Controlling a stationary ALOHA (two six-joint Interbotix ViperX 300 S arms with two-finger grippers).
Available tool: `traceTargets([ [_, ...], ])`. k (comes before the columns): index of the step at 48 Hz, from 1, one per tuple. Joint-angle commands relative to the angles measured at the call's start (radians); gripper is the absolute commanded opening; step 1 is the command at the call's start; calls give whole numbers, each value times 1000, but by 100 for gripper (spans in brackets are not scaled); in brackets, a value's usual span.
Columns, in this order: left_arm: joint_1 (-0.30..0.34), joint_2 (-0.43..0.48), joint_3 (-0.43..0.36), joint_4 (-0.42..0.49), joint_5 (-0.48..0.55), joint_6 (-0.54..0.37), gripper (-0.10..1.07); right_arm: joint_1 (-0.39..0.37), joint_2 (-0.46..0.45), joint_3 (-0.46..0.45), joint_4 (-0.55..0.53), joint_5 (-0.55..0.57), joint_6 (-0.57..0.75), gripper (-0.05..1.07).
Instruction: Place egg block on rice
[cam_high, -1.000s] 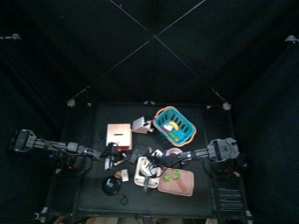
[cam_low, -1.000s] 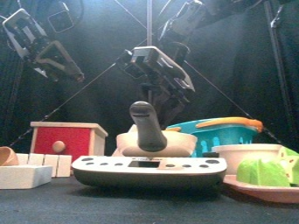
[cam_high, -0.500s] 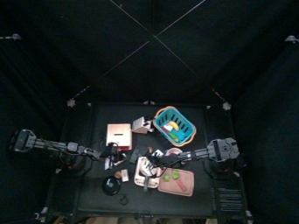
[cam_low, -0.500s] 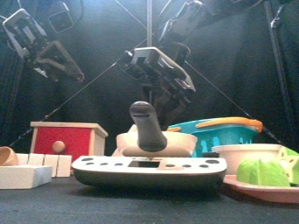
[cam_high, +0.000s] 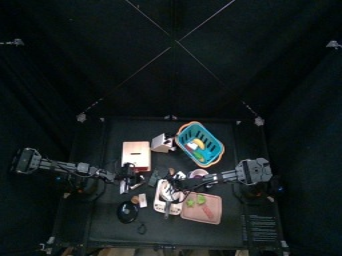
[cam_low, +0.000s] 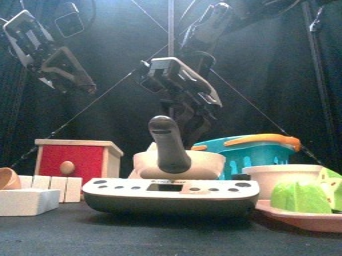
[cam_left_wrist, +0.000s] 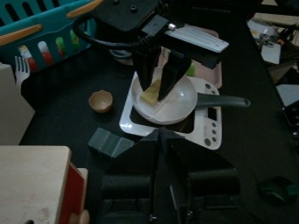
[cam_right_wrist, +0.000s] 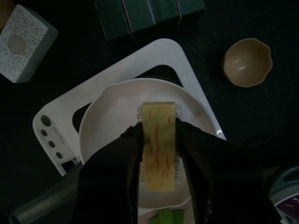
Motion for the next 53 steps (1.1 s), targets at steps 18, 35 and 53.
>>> traceTargets([
  [18, 2, -2, -11, 2, 0, 2, 54, -3, -23, -23, -5, 0, -2, 69],
  [35, 3, -2, -11, 2, 0, 2, 54, -3, -23, -25, -2, 3, 0, 82],
  [53, 2, -2, -9, 2, 0, 2, 54, -5, -48, -54, -8, 60, 0, 78],
])
